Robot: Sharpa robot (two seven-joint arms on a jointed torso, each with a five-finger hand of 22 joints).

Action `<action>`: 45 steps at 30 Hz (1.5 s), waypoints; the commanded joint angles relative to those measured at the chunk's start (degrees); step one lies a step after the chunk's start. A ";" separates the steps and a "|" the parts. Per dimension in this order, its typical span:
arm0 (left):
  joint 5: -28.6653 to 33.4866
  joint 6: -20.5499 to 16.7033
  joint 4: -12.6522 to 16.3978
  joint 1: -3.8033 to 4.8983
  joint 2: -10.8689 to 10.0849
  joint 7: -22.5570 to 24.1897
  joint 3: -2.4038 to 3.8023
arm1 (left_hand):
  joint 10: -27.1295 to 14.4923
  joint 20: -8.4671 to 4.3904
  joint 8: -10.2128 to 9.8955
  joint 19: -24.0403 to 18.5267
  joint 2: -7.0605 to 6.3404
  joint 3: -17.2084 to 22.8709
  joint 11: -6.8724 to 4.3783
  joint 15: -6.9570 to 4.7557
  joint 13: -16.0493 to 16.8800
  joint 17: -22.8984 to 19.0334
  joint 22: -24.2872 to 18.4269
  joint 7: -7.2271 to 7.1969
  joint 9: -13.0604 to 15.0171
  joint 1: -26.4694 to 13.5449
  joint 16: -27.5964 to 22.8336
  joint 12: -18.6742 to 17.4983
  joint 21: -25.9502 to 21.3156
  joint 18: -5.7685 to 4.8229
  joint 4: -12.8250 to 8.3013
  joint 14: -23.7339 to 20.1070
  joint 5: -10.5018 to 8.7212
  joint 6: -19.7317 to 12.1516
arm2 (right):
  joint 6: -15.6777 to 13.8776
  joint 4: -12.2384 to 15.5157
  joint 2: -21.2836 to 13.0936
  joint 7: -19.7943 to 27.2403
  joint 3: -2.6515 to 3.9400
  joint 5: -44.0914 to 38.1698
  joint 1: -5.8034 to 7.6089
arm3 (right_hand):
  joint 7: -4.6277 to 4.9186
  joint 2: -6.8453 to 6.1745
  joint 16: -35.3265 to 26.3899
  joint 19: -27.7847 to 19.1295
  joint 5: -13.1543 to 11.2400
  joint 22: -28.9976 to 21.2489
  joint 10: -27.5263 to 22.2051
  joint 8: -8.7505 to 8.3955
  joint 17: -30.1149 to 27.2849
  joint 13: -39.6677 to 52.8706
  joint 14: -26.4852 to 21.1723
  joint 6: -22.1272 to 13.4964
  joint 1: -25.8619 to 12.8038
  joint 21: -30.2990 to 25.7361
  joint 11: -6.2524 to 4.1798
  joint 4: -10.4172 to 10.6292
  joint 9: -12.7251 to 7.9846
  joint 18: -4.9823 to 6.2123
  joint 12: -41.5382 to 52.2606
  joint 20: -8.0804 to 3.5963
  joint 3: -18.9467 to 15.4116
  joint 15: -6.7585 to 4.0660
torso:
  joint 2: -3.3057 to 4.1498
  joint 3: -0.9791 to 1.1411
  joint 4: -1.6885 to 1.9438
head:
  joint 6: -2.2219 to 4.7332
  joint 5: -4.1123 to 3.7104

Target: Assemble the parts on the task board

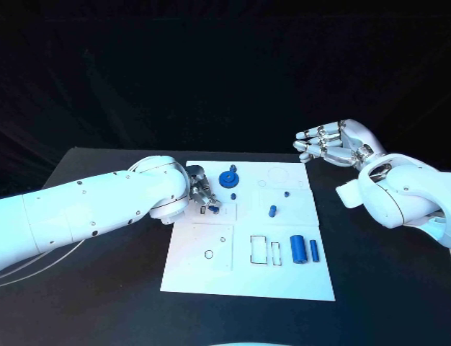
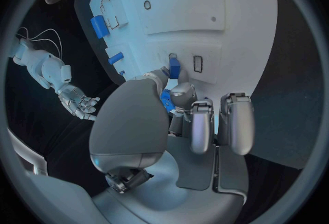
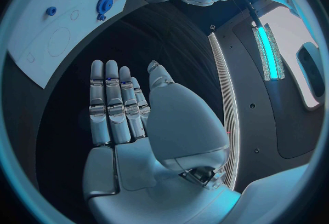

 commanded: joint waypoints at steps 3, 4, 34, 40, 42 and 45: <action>-1.17 1.06 0.09 -0.08 0.16 -0.53 0.02 | -0.23 -0.16 0.32 0.16 -0.05 2.63 -0.25 -0.39 -0.05 15.08 6.32 -0.82 0.09 -1.03 0.18 -0.17 0.19 -0.92 -2.13 6.15 0.17 0.76 | 0.88 0.01 0.08 0.55 0.01 -0.17 -0.04 | -0.02 -0.03 -0.08 -0.25 0.31 -0.06 -0.21 -0.16 -0.06 -0.09 -0.42 -0.45 -0.32 -0.40 0.00 -0.18 -0.02 0.69 -0.21 0.01 0.00 0.04 | 0.02 -0.02 0.00 | 0.00 0.09; -1.23 1.01 0.08 -0.11 0.19 -0.54 0.02 | -0.24 -0.16 0.33 0.18 -0.07 2.60 -0.26 -0.40 -0.08 15.08 6.34 -0.82 0.10 -1.22 0.18 -0.19 0.21 -0.93 -2.09 6.15 0.17 0.78 | 0.88 0.02 0.09 0.55 0.01 -0.17 -0.05 | -0.02 -0.03 -0.08 -0.25 0.31 -0.06 -0.21 -0.16 -0.06 -0.09 -0.42 -0.45 -0.32 -0.40 0.00 -0.18 -0.02 0.69 -0.21 0.01 0.00 0.04 | 0.05 -0.02 0.00 | 0.02 0.04; -0.90 0.05 0.55 -0.37 0.08 -0.69 0.03 | -0.03 -0.20 0.56 0.26 -0.47 0.83 -0.26 -0.40 -0.07 15.08 6.45 -0.82 0.11 -5.66 0.18 0.17 0.21 -0.95 -1.92 6.15 0.15 1.25 | 0.88 0.03 -0.04 0.64 0.01 -0.08 -0.18 | -0.01 -0.08 -0.07 -0.25 0.30 -0.18 -0.26 -0.15 -0.13 -0.11 -0.47 -0.49 -0.36 -0.45 0.02 -0.25 -0.02 0.69 -0.19 0.03 -0.05 0.06 | 0.02 0.02 -0.01 | -0.20 -0.12; -0.87 0.13 0.59 -0.38 -0.01 -0.80 0.03 | -0.02 -0.20 0.58 0.26 -0.59 0.36 -0.25 -0.40 -0.08 15.08 6.45 -0.81 0.10 -6.24 0.18 0.20 0.20 -0.95 -1.94 6.15 0.15 1.30 | 0.86 0.01 -0.08 0.62 0.01 -0.07 -0.19 | -0.01 -0.08 -0.07 -0.25 0.30 -0.18 -0.26 -0.15 -0.13 -0.11 -0.47 -0.49 -0.36 -0.45 0.02 -0.25 -0.02 0.69 -0.19 0.03 -0.05 0.06 | 0.03 0.00 0.01 | -0.22 -0.06; -0.87 0.23 0.58 -0.38 -0.03 -0.82 0.03 | -0.01 -0.21 0.58 0.26 -0.67 0.22 -0.25 -0.40 -0.08 15.08 6.44 -0.81 0.10 -6.38 0.18 0.22 0.20 -0.95 -1.94 6.15 0.15 1.31 | 0.86 0.00 -0.06 0.62 0.01 -0.07 -0.20 | -0.01 -0.08 -0.07 -0.25 0.30 -0.18 -0.26 -0.15 -0.13 -0.11 -0.47 -0.49 -0.36 -0.45 0.02 -0.25 -0.02 0.69 -0.19 0.03 -0.05 0.06 | 0.01 0.01 0.02 | -0.26 -0.07; -0.86 0.45 0.57 -0.38 -0.09 -0.88 0.03 | 0.00 -0.21 0.58 0.27 -0.81 -0.06 -0.24 -0.40 -0.06 15.08 6.46 -0.80 0.09 -6.63 0.18 0.26 0.20 -0.95 -1.95 6.15 0.15 1.32 | 0.89 -0.03 -0.03 0.64 0.01 -0.06 -0.21 | -0.01 -0.08 -0.07 -0.25 0.30 -0.18 -0.26 -0.15 -0.13 -0.11 -0.47 -0.49 -0.36 -0.45 0.02 -0.25 -0.02 0.69 -0.19 0.03 -0.05 0.06 | 0.00 -0.01 0.02 | -0.30 -0.13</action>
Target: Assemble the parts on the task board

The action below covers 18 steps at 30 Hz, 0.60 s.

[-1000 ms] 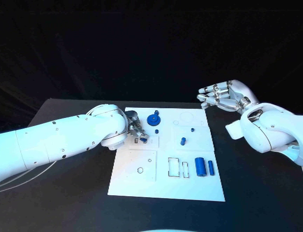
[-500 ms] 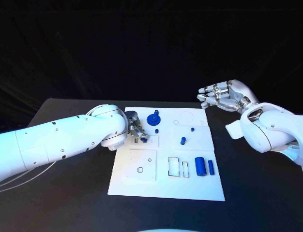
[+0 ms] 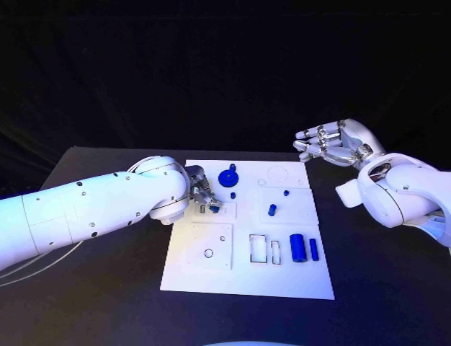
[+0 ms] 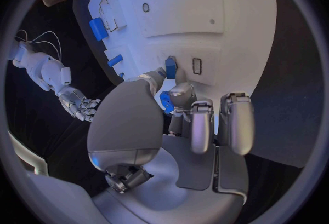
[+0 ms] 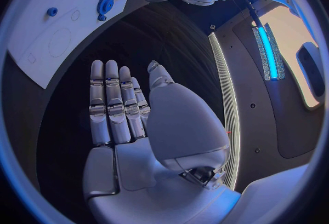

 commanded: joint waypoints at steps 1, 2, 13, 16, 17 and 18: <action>0.08 0.54 0.11 -0.06 -0.02 -0.46 -0.01 | 0.01 -0.21 0.33 0.28 -0.08 -0.57 -0.26 -0.41 0.04 15.09 6.43 0.11 0.07 -0.71 0.18 0.28 0.20 -0.96 -0.02 6.16 0.06 0.37 | 0.80 -0.02 0.06 0.60 0.01 -0.16 -0.05 | 0.00 -0.07 -0.07 -0.25 0.30 -0.05 -0.26 -0.15 -0.09 -0.07 -0.47 -0.50 -0.36 -0.23 0.02 -0.25 -0.02 0.69 -0.19 0.04 -0.05 0.06 | -0.01 -0.03 0.01 | -0.06 -0.02; 0.08 0.59 0.11 -0.06 -0.03 -0.47 -0.01 | 0.01 -0.21 0.33 0.28 -0.11 -0.65 -0.26 -0.41 0.04 15.09 6.43 0.11 0.06 -0.76 0.18 0.28 0.20 -0.96 -0.03 6.16 0.06 0.37 | 0.81 -0.04 0.06 0.61 0.01 -0.16 -0.05 | 0.00 -0.07 -0.07 -0.25 0.30 -0.05 -0.26 -0.15 -0.09 -0.07 -0.47 -0.50 -0.36 -0.23 0.02 -0.25 -0.02 0.69 -0.19 0.04 -0.05 0.06 | 0.01 -0.03 0.02 | -0.06 -0.10; 0.14 1.33 0.08 -0.06 -0.15 -0.74 -0.01 | -0.04 -0.21 0.34 0.28 -0.36 -1.78 -0.24 -0.39 -0.07 15.09 6.44 0.14 0.02 -1.69 0.18 0.26 0.19 -0.96 0.00 6.16 0.06 0.47 | 0.83 -0.12 0.14 0.62 0.01 -0.14 -0.10 | 0.02 -0.08 -0.08 -0.26 0.28 -0.12 -0.29 -0.15 -0.13 -0.08 -0.51 -0.52 -0.42 -0.27 0.04 -0.26 -0.02 0.69 -0.19 0.05 -0.08 0.08 | 0.00 -0.05 0.04 | -0.08 -0.06; 0.15 1.40 0.07 -0.06 -0.18 -0.80 -0.01 | -0.03 -0.21 0.32 0.29 -0.38 -2.25 -0.22 -0.38 -0.09 15.09 6.45 0.15 0.00 -2.06 0.18 0.28 0.19 -0.96 0.00 6.16 0.06 0.50 | 0.87 -0.14 0.16 0.62 0.01 -0.14 -0.11 | 0.02 -0.08 -0.08 -0.26 0.28 -0.12 -0.29 -0.15 -0.13 -0.08 -0.51 -0.52 -0.42 -0.27 0.04 -0.26 -0.02 0.69 -0.19 0.05 -0.08 0.08 | -0.01 -0.02 0.02 | -0.13 -0.03; 0.15 1.38 0.06 -0.06 -0.19 -0.82 -0.01 | -0.07 -0.20 0.31 0.30 -0.49 -2.72 -0.20 -0.36 -0.16 15.09 6.46 0.17 -0.02 -2.38 0.18 0.23 0.19 -0.96 0.00 6.16 0.05 0.51 | 0.88 -0.15 0.17 0.62 0.01 -0.14 -0.12 | 0.02 -0.08 -0.08 -0.26 0.28 -0.12 -0.29 -0.15 -0.13 -0.08 -0.51 -0.52 -0.42 -0.27 0.04 -0.26 -0.02 0.69 -0.19 0.05 -0.08 0.08 | -0.01 -0.04 0.02 | -0.14 0.02; 0.15 1.35 0.06 -0.06 -0.20 -0.84 -0.01 | -0.09 -0.20 0.30 0.30 -0.53 -3.05 -0.19 -0.35 -0.23 15.09 6.47 0.18 -0.03 -2.58 0.18 0.19 0.19 -0.96 0.00 6.16 0.04 0.53 | 0.87 -0.16 0.16 0.63 0.01 -0.14 -0.12 | 0.02 -0.08 -0.08 -0.26 0.28 -0.12 -0.29 -0.15 -0.13 -0.08 -0.51 -0.52 -0.42 -0.27 0.04 -0.26 -0.02 0.69 -0.19 0.05 -0.08 0.08 | -0.01 -0.03 0.02 | -0.15 0.01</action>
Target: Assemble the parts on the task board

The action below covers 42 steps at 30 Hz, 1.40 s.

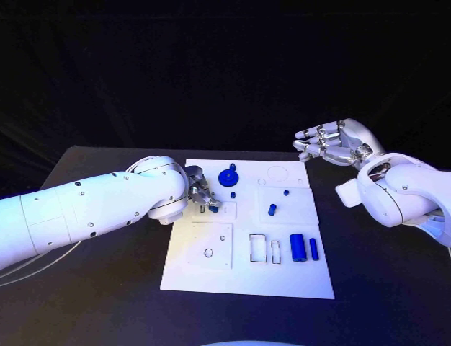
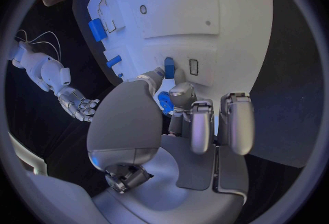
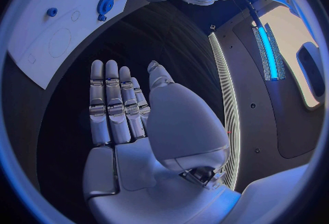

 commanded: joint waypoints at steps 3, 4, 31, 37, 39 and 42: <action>0.14 0.88 0.10 -0.01 0.04 -0.72 0.02 | -0.11 -0.20 0.27 0.31 0.00 -1.39 -0.17 -0.34 -0.20 15.10 6.48 0.12 -0.08 -1.42 0.18 0.19 0.18 -0.96 -0.01 6.16 0.03 0.27 | 0.82 -0.02 0.06 0.61 0.01 -0.17 -0.06 | 0.02 -0.08 -0.07 -0.26 0.28 -0.05 -0.29 -0.15 -0.06 -0.09 -0.51 -0.53 -0.43 -0.27 0.04 -0.26 -0.02 0.69 -0.19 0.05 -0.08 0.08 | 0.01 0.02 -0.02 | -0.05 0.09; 0.15 0.85 0.11 -0.01 0.03 -0.73 0.02 | -0.11 -0.19 0.27 0.29 0.01 -1.69 -0.16 -0.33 -0.20 15.10 6.47 0.13 -0.09 -1.57 0.18 0.21 0.17 -0.96 -0.01 6.16 0.03 0.28 | 0.82 -0.03 0.06 0.61 0.01 -0.17 -0.06 | 0.02 -0.08 -0.07 -0.26 0.28 -0.05 -0.29 -0.15 -0.06 -0.09 -0.51 -0.53 -0.43 -0.27 0.04 -0.26 -0.02 0.69 -0.19 0.05 -0.08 0.08 | 0.03 0.03 -0.02 | -0.03 0.10; 0.65 0.23 0.39 -0.03 -0.09 -0.86 0.03 | 0.55 -0.27 0.78 1.09 1.47 -8.19 -0.37 -0.49 0.46 15.10 7.60 -0.16 -0.05 -5.36 0.18 1.44 0.77 -1.23 0.09 6.16 0.06 1.18 | 0.81 -0.17 0.09 0.63 0.01 -0.17 -0.10 | 0.05 -0.09 -0.09 -0.30 0.25 -0.16 -0.32 -0.14 -0.13 -0.11 -0.59 -0.56 -0.57 -0.33 0.07 -0.25 -0.02 0.68 -0.17 0.09 -0.15 0.12 | -0.03 0.01 -0.02 | 0.04 0.11; 0.67 0.03 0.38 -0.03 -0.06 -0.89 0.03 | 0.70 -0.30 0.89 1.27 1.81 -8.79 -0.42 -0.53 0.64 15.10 7.86 -0.21 -0.01 -5.79 0.18 1.70 0.92 -1.29 0.12 6.16 0.07 1.26 | 0.80 -0.19 0.11 0.63 0.01 -0.17 -0.12 | 0.05 -0.09 -0.09 -0.30 0.25 -0.16 -0.32 -0.14 -0.13 -0.11 -0.59 -0.56 -0.57 -0.33 0.07 -0.25 -0.02 0.68 -0.17 0.09 -0.15 0.12 | -0.01 0.04 -0.05 | 0.09 0.19; 0.68 -0.04 0.36 -0.03 -0.05 -0.89 0.03 | 0.70 -0.30 0.89 1.27 1.81 -8.79 -0.42 -0.53 0.64 15.10 7.86 -0.21 -0.01 -5.79 0.18 1.70 0.92 -1.29 0.12 6.16 0.07 1.26 | 0.81 -0.18 0.11 0.63 0.01 -0.17 -0.12 | 0.05 -0.09 -0.09 -0.30 0.25 -0.16 -0.32 -0.14 -0.13 -0.11 -0.59 -0.56 -0.57 -0.33 0.07 -0.25 -0.02 0.68 -0.17 0.09 -0.15 0.12 | -0.01 0.04 -0.05 | 0.12 0.16; 0.71 -0.12 0.30 -0.03 -0.06 -0.91 0.03 | 0.70 -0.30 0.89 1.27 1.81 -8.79 -0.42 -0.53 0.64 15.10 7.86 -0.21 -0.01 -5.79 0.18 1.70 0.92 -1.29 0.12 6.16 0.07 1.26 | 0.82 -0.16 0.08 0.62 0.01 -0.17 -0.13 | 0.05 -0.09 -0.09 -0.30 0.25 -0.16 -0.32 -0.14 -0.13 -0.11 -0.59 -0.56 -0.57 -0.33 0.07 -0.25 -0.02 0.68 -0.17 0.09 -0.15 0.12 | 0.01 0.04 -0.08 | 0.14 0.18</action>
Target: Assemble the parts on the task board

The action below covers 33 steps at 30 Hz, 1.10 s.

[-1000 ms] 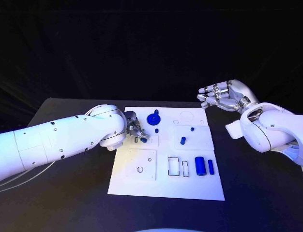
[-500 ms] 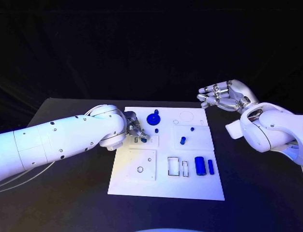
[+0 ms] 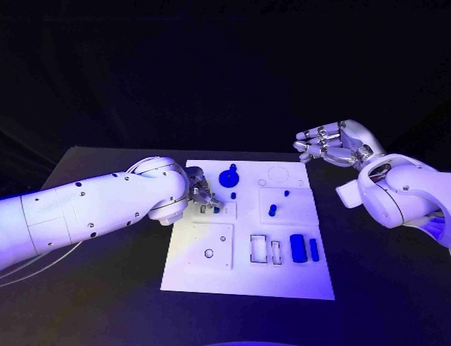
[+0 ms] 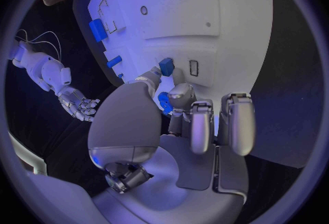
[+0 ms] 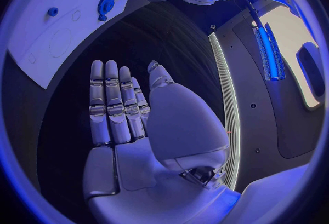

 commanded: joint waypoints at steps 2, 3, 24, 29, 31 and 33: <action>0.51 -0.19 0.05 0.00 0.07 -0.81 0.03 | 0.27 -0.30 0.32 1.28 -0.02 -0.31 0.00 -0.38 0.09 15.07 7.88 -0.01 0.10 -0.39 0.18 0.37 0.32 -0.41 0.10 6.00 -0.05 0.26 | 0.78 0.04 0.00 0.58 0.01 -0.20 -0.04 | -0.14 -0.09 -0.09 -0.30 0.25 -0.05 -0.32 -0.14 -0.08 -0.07 -0.38 -0.37 -0.57 -0.34 0.07 -0.25 -0.02 0.68 -0.17 0.09 -0.15 -0.09 | 0.03 0.03 -0.06 | 0.04 0.01; 0.54 -0.25 0.05 0.00 0.07 -0.80 0.03 | 0.29 -0.31 0.33 1.30 0.05 -0.40 0.00 -0.39 0.10 15.07 7.92 -0.02 0.10 -0.47 0.18 0.40 0.34 -0.42 0.10 6.00 -0.05 0.26 | 0.78 0.05 -0.01 0.58 0.01 -0.20 -0.05 | -0.14 -0.09 -0.09 -0.30 0.25 -0.05 -0.32 -0.14 -0.08 -0.07 -0.38 -0.37 -0.57 -0.34 0.07 -0.25 -0.02 0.68 -0.17 0.09 -0.15 -0.09 | 0.04 0.05 -0.05 | 0.00 -0.04; 4.93 -0.72 2.72 0.64 -2.85 -0.01 1.99 | -1.29 -0.34 0.03 0.30 0.14 -2.23 0.32 -0.19 -2.37 15.07 6.43 0.37 0.02 -1.49 0.18 -2.02 -0.55 -0.04 0.09 6.00 -0.06 -0.78 | 0.75 -0.79 0.16 0.58 0.01 -0.17 -0.09 | -0.14 -0.09 -0.09 -0.30 0.25 -0.05 -0.32 -0.14 -0.08 -0.07 -0.38 -0.37 -0.57 -0.34 0.07 -0.25 -0.02 0.68 -0.17 0.09 -0.15 -0.09 | -0.10 0.03 0.06 | 0.68 0.03; 7.06 3.68 2.34 2.82 -4.01 0.12 2.92 | -4.72 0.00 -1.11 -3.13 0.97 -3.64 1.15 0.49 -7.12 15.03 1.46 1.33 -0.56 -0.94 0.13 -6.92 -3.71 1.17 0.00 5.99 -0.01 -3.04 | 0.78 -1.24 0.28 0.59 0.01 -0.04 -0.11 | -0.14 -0.09 -0.09 -0.30 0.25 -0.05 -0.32 -0.14 -0.08 -0.07 -0.38 -0.37 -0.57 -0.34 0.07 -0.25 -0.02 0.68 -0.17 0.09 -0.15 -0.09 | -0.01 -0.02 0.02 | 1.03 0.25; 7.15 5.21 1.51 3.58 -4.05 -0.02 3.08 | -6.11 0.25 -1.92 -4.00 1.70 -2.85 1.57 0.81 -8.88 14.84 0.17 1.82 -1.15 0.99 -0.09 -8.76 -4.63 1.46 -0.11 5.91 -0.02 -4.16 | 0.77 -1.30 0.27 0.59 0.01 -0.02 -0.12 | -0.14 -0.09 -0.09 -0.30 0.25 -0.05 -0.32 -0.14 -0.08 -0.07 -0.38 -0.37 -0.57 -0.34 0.07 -0.25 -0.02 0.68 -0.17 0.09 -0.15 -0.09 | -0.06 -0.04 0.14 | 1.24 0.17; 7.18 6.19 0.15 4.38 -3.82 0.10 3.21 | -6.38 0.48 -2.82 -4.03 1.90 -2.53 1.94 1.14 -9.24 14.84 0.07 2.32 -1.90 1.69 -0.08 -9.03 -4.79 1.46 0.00 5.91 -0.06 -5.09 | 0.79 -1.36 0.30 0.58 0.00 -0.01 -0.14 | -0.14 -0.09 -0.09 -0.30 0.25 -0.05 -0.32 -0.14 -0.08 -0.07 -0.38 -0.37 -0.57 -0.34 0.07 -0.25 -0.02 0.68 -0.17 0.09 -0.15 -0.09 | -0.07 0.02 0.10 | 1.29 0.36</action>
